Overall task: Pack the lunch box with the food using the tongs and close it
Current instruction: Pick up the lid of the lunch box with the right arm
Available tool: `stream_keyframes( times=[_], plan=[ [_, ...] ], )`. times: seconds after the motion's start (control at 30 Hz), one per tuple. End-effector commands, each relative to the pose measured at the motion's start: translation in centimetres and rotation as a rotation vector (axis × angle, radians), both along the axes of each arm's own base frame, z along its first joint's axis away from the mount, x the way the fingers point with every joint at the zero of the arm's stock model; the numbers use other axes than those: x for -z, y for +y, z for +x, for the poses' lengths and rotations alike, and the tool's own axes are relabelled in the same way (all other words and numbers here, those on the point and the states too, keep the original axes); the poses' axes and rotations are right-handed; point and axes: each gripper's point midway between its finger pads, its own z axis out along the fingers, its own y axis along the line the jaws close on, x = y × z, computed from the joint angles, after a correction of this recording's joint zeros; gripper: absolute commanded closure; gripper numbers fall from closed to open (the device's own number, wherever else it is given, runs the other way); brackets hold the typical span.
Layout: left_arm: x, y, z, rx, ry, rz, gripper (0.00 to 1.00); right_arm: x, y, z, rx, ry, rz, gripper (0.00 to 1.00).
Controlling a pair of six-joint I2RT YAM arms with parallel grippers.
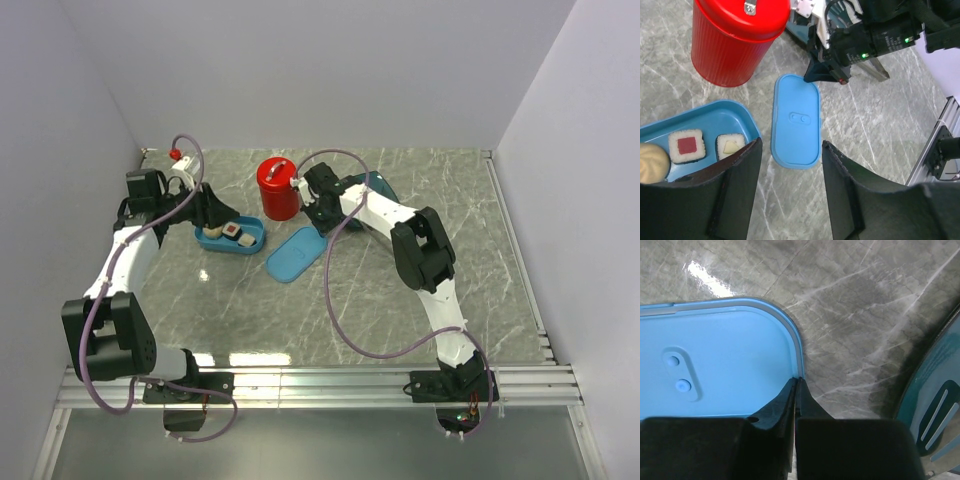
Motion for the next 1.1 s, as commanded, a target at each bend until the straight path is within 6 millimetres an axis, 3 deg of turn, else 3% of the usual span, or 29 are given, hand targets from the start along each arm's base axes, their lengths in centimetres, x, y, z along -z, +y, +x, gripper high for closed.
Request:
stream_keyframes(
  times=[0.0, 0.03, 0.33, 0.73, 1.07],
  plan=[
    [0.5, -0.2, 0.2, 0.037, -0.026, 0.016, 0.42, -0.5, -0.3, -0.1, 0.002, 0.007, 0.005, 1.00],
    [0.8, -0.3, 0.1, 0.043, -0.025, 0.022, 0.41, -1.7, -0.1, 0.1, 0.003, -0.018, 0.028, 1.00],
    [4.7, -2.6, -1.1, 0.169, 0.006, 0.152, 0.37, -5.3, 0.1, -2.3, -0.042, -0.063, 0.148, 1.00],
    [7.9, -6.7, -3.0, 0.352, 0.090, 0.168, 0.30, -7.5, 0.2, -4.5, -0.093, -0.114, 0.202, 1.00],
    [10.1, -9.1, -1.9, 0.404, 0.116, 0.182, 0.28, -8.5, 0.7, -5.6, -0.135, -0.157, 0.211, 1.00]
  ],
)
